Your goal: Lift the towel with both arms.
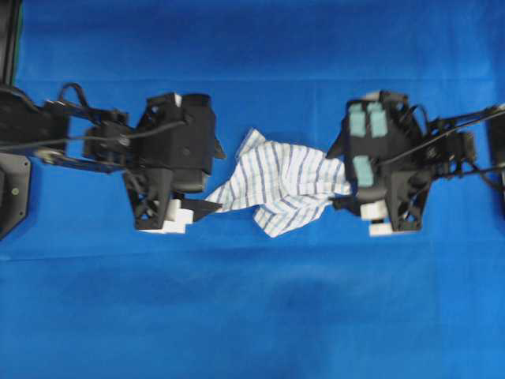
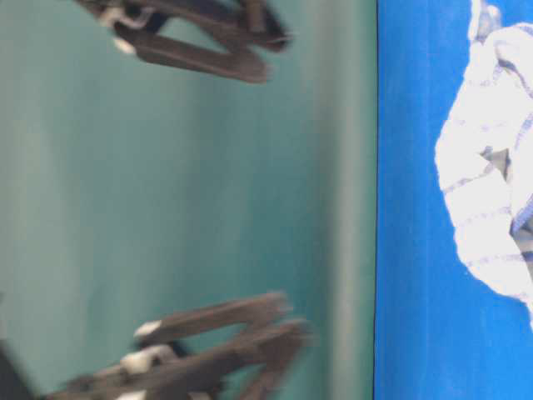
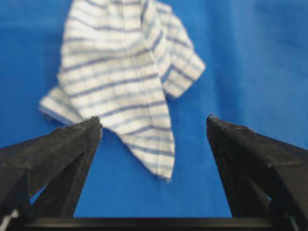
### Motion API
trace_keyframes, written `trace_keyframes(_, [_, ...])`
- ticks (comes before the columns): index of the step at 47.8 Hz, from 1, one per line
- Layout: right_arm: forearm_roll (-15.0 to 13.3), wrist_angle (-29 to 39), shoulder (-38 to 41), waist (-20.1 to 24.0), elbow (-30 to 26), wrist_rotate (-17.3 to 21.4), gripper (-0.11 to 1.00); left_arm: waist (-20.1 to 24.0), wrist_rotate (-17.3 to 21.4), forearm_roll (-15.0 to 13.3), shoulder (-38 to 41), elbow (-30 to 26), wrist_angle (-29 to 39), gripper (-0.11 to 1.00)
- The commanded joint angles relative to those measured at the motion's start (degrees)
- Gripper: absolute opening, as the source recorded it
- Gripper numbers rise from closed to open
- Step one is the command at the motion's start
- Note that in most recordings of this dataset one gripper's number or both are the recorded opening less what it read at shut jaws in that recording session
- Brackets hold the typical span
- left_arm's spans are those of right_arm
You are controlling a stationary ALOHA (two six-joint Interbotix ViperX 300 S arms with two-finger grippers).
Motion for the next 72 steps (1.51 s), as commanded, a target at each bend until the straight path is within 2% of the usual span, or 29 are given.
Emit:
trace_keyframes(1, [0.5,-2.6,1.7,0.9,0.1,0.1,0.68,-0.1,0.0,-0.1,1.7,1.3,-4.5,0.91])
trace_keyframes(12, [0.8,-6.9,9.2,2.0,0.7,0.1,0.68,-0.1,0.0,-0.2,9.1,4.7,-13.2,0.91])
trace_keyframes(23, [1.4,-11.4,16.3,2.2,0.8,0.1,0.68,-0.1,0.0,-0.2,14.6,5.4,-16.3,0.91])
trace_keyframes(37, [1.4,-20.4,22.1,2.7,1.8,0.1,0.68,-0.1,0.0,-0.2,18.8,5.9,-21.6,0.9])
trace_keyframes(48, [1.4,-22.3,25.4,1.5,1.9,0.7,0.68,-0.1,-0.1,-0.2,22.2,6.2,-24.0,0.85])
trace_keyframes(52, [1.4,-23.1,25.6,1.0,1.9,1.0,0.68,-0.1,-0.1,-0.2,22.5,6.2,-23.8,0.78])
trace_keyframes(55, [1.1,-23.6,25.6,0.6,1.9,1.0,0.66,-0.1,-0.1,-0.2,22.4,6.2,-23.8,0.68])
trace_keyframes(59, [0.9,-24.0,25.6,0.3,1.8,1.0,0.59,-0.1,0.0,-0.2,22.4,6.3,-23.6,0.5])
trace_keyframes(63, [0.7,-23.9,25.6,0.0,1.8,0.8,0.42,-0.1,0.0,-0.2,22.2,6.5,-23.2,0.3])
trace_keyframes(69, [0.7,-23.9,25.6,-0.3,1.8,0.5,0.05,-0.1,0.0,-0.2,21.6,6.3,-20.7,0.07])
trace_keyframes(72, [0.7,-23.9,25.6,-0.3,1.7,0.4,0.02,-0.1,0.0,-0.2,21.1,6.2,-19.5,0.03])
